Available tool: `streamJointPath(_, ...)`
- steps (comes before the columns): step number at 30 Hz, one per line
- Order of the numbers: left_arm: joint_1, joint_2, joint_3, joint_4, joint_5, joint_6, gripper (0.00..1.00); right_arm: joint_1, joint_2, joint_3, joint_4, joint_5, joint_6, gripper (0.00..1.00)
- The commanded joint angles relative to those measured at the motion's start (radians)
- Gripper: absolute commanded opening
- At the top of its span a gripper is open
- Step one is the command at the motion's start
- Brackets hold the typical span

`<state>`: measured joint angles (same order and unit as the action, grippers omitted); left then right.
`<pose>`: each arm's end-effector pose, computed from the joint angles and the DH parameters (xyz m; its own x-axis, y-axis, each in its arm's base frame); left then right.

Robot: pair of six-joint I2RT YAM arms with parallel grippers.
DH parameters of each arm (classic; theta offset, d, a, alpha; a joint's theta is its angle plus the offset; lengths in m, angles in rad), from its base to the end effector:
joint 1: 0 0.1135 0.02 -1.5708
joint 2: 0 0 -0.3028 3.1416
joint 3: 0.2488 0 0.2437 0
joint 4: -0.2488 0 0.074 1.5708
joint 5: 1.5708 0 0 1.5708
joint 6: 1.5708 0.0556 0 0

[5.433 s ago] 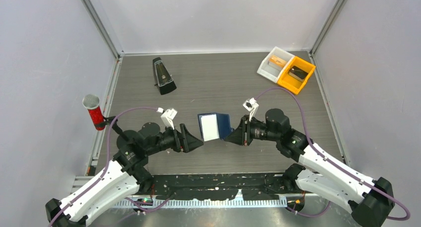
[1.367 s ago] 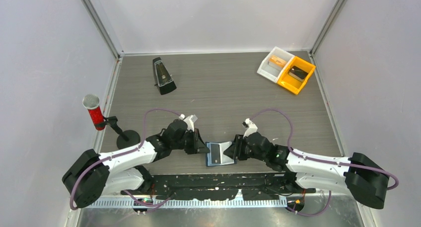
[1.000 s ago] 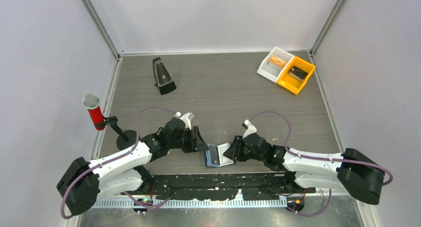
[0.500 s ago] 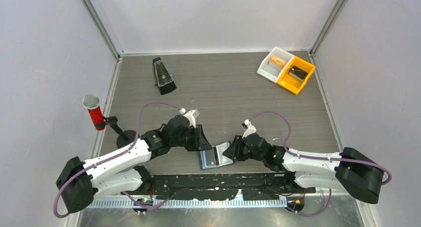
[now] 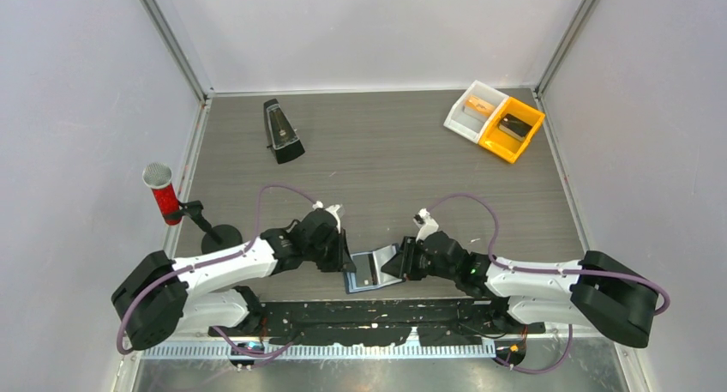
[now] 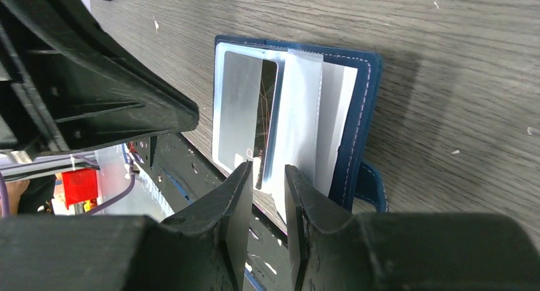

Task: Take the credit cards out of the card holder
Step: Place the card holder at the center of the board.

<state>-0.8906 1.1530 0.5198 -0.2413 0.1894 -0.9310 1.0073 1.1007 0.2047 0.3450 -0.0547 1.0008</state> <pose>0.1211 -0.1664 0.2002 -0.9615 -0.0641 -0.2671 0.1141 0.7912 -0.6008 0.0976 0.1602 0.1687 -0.8825 0.1770 -0.4357 -0.2335 0.6392 0.7328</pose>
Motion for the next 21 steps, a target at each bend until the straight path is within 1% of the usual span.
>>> streamJointPath(1, -0.007, 0.021, -0.028, 0.072, -0.025, 0.009, 0.08, -0.001, 0.022, 0.007, 0.070, -0.020, -0.024, 0.33)
streamJointPath(8, -0.010, 0.083, -0.033, 0.108, -0.018, 0.018, 0.05, -0.001, 0.084, 0.021, 0.091, -0.024, -0.041, 0.33)
streamJointPath(13, -0.014, 0.120, -0.040, 0.119, -0.019, 0.020, 0.04, -0.001, 0.135, 0.031, 0.136, -0.046, -0.044, 0.33)
streamJointPath(21, -0.024, 0.114, -0.060, 0.131, -0.025, 0.010, 0.03, -0.001, 0.179, 0.040, 0.176, -0.075, -0.041, 0.32)
